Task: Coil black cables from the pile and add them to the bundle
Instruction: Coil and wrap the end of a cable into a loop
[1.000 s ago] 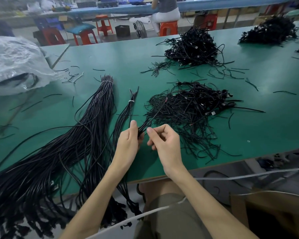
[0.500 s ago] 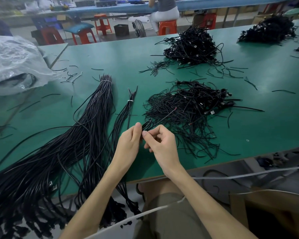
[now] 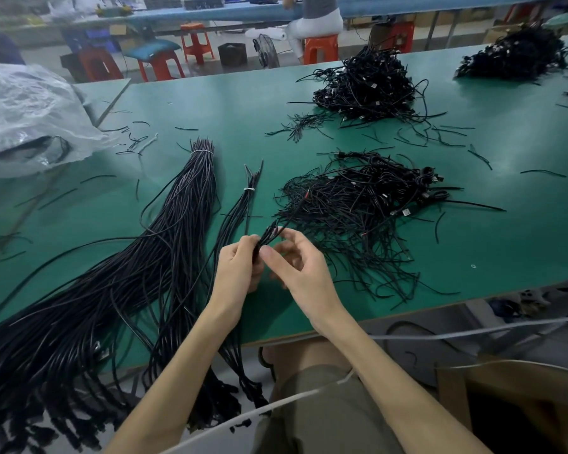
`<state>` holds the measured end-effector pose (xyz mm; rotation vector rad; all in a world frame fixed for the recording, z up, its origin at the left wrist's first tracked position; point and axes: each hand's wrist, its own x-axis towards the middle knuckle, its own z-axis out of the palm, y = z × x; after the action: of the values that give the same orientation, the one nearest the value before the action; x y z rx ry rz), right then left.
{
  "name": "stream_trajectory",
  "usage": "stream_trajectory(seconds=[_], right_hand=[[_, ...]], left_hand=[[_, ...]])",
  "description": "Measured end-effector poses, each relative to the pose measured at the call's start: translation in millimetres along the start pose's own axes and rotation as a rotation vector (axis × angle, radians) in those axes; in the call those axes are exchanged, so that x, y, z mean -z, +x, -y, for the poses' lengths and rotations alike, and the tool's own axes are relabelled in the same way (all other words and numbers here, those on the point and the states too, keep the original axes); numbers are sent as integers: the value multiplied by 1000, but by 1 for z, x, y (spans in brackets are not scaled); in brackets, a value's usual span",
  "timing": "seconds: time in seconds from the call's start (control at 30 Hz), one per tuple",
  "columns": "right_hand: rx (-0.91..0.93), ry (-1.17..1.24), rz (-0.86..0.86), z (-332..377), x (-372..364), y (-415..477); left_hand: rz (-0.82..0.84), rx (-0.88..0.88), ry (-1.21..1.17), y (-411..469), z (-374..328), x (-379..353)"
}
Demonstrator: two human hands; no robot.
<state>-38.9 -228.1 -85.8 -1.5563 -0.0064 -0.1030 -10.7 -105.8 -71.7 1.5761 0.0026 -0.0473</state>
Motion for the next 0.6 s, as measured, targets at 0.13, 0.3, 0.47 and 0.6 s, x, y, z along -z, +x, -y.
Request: stream_trajectory(seconds=[0.13,0.3,0.47,0.6], right_hand=[[43,-145,18,0,-4,0],[74,-178,-64,1,-4,-3],[148,-236,-124,1,-4,-8],[207,-358,-156,2,-7,-9]], left_hand=[[-5,-26,0,-2,0,1],[-9,-65,8,-1,3,1],[-22,-74,29,1,5,1],[-5,-72,37,-1,4,1]])
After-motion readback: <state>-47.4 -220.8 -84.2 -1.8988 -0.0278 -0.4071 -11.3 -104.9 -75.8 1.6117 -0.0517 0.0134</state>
